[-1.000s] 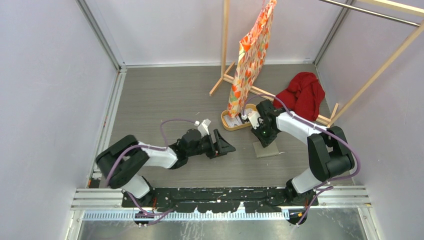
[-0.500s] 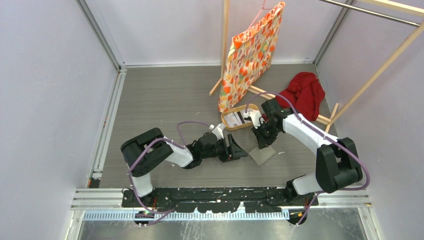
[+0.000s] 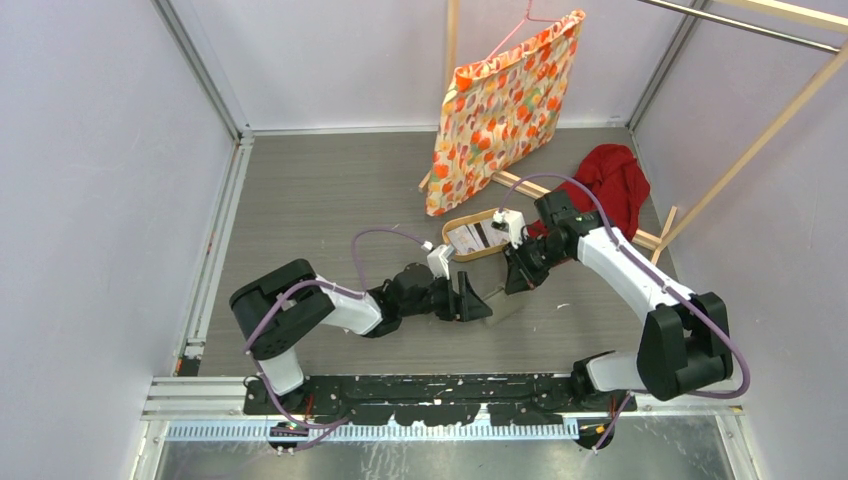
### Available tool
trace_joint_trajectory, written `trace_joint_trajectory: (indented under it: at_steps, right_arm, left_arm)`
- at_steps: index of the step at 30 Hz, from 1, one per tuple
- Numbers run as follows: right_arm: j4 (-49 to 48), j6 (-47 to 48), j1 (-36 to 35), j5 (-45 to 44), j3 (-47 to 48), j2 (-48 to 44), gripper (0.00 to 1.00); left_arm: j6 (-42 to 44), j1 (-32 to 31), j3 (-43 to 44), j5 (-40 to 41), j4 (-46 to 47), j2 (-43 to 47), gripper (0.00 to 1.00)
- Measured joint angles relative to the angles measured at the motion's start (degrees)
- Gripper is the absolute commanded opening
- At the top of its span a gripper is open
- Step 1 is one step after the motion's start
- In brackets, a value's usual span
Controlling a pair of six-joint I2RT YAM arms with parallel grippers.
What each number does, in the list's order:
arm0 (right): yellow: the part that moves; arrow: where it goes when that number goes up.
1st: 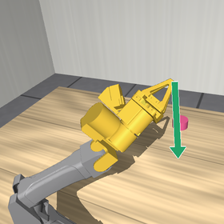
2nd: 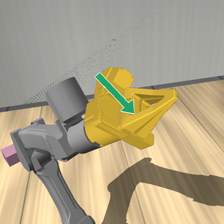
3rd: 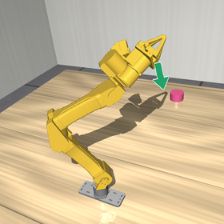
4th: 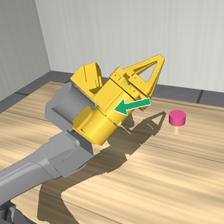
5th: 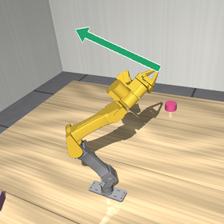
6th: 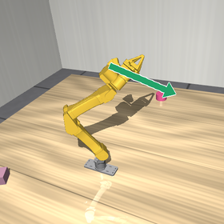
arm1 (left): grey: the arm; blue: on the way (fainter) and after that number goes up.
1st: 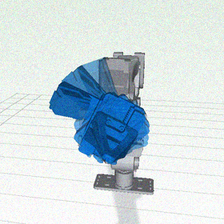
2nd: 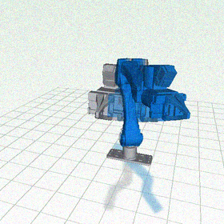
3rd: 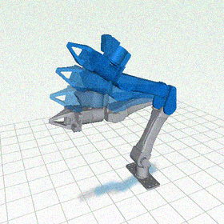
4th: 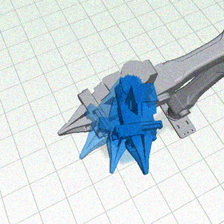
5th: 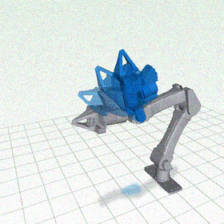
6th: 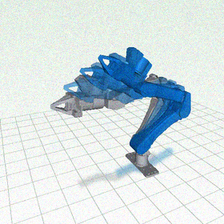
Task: Put the credit cards into the card holder
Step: Open the card holder at the center of the board.
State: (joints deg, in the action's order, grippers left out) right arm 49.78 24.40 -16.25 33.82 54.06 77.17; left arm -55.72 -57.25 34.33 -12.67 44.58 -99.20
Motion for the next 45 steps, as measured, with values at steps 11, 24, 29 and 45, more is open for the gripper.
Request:
trace_joint_trajectory:
  at_steps: [11,24,29,45]
  right_arm:
    - [0.76,-0.37,1.03,5.99,0.79,-0.90,0.01]
    - [5.16,6.95,1.44,6.43,0.81,-4.39,0.08]
    - [4.74,7.23,-0.57,6.95,0.81,-4.00,0.09]
    - [-0.22,1.75,-7.39,8.02,2.84,3.82,0.09]
  left_arm:
    - [8.55,0.00,-1.88,0.24,2.49,0.20,0.74]
    - [19.28,0.00,-6.49,3.43,-10.43,20.15,0.78]
    - [26.34,-0.52,-6.47,1.95,-10.71,18.82,0.83]
    - [22.82,-13.18,-1.29,29.35,-10.12,7.63,0.68]
